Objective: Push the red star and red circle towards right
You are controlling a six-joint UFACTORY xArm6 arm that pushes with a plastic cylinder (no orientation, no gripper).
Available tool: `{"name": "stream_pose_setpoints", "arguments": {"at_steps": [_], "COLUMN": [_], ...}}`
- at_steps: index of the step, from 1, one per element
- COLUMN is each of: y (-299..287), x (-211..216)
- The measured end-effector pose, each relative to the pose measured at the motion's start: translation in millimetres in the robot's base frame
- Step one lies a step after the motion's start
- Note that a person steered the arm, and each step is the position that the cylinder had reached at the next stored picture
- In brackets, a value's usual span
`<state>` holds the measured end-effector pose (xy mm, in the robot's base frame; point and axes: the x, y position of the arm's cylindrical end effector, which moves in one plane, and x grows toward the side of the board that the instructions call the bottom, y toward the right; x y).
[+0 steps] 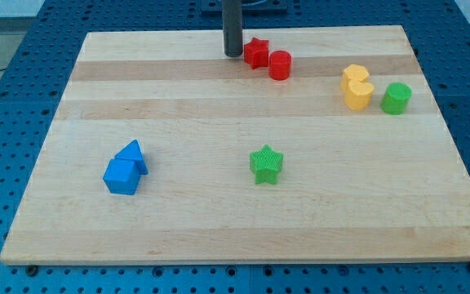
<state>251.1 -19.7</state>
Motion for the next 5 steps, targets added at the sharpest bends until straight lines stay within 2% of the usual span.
{"name": "stream_pose_setpoints", "arguments": {"at_steps": [1, 2, 3, 4, 5], "y": [9, 79, 101, 60, 43], "x": [5, 45, 61, 36, 103]}}
